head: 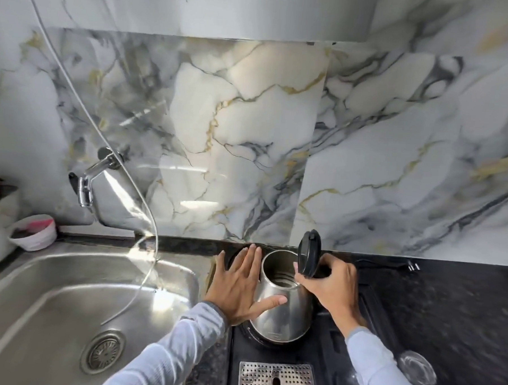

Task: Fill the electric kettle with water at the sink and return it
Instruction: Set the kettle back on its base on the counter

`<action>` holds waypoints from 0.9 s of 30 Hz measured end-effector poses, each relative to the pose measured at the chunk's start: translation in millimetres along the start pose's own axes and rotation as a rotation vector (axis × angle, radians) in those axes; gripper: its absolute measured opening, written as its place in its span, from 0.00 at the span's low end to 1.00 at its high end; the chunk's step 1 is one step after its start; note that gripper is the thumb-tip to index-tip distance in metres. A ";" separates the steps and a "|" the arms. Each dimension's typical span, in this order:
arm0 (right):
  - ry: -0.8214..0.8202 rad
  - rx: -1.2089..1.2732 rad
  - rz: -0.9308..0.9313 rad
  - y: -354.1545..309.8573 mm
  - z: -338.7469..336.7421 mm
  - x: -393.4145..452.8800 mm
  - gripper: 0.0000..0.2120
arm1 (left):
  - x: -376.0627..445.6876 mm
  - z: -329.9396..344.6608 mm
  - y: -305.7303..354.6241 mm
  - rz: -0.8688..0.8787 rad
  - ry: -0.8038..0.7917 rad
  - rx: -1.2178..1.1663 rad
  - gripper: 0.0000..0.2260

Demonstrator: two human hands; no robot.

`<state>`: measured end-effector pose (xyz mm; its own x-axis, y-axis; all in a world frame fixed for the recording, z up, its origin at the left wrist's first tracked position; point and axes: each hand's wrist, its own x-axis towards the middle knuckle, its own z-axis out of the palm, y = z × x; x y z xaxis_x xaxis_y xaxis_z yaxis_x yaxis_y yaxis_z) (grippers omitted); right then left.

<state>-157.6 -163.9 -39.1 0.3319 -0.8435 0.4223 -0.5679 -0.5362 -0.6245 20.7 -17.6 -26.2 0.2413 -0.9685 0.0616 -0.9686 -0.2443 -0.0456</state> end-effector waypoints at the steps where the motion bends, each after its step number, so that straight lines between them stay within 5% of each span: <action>1: -0.010 0.014 0.006 4.5 0.4 0.4 0.25 | 0.2 1.3 3.7 -0.008 0.002 0.002 0.54; 13: -0.131 0.136 -0.069 5.2 2.4 -1.3 0.28 | -5.6 13.0 5.4 -0.047 0.014 0.017 0.55; 20: -0.437 0.115 -0.157 1.9 -23.4 1.9 0.45 | -7.5 12.3 6.4 -0.068 0.031 -0.016 0.56; 27: -0.574 -0.094 -0.244 0.4 -31.3 -1.4 0.40 | -7.8 6.0 6.0 -0.033 0.183 -0.081 0.56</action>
<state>-181.9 -161.9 -19.5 0.7969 -0.5941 0.1098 -0.4795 -0.7324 -0.4834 13.3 -11.9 -32.9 0.2657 -0.9331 0.2421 -0.9637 -0.2642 0.0392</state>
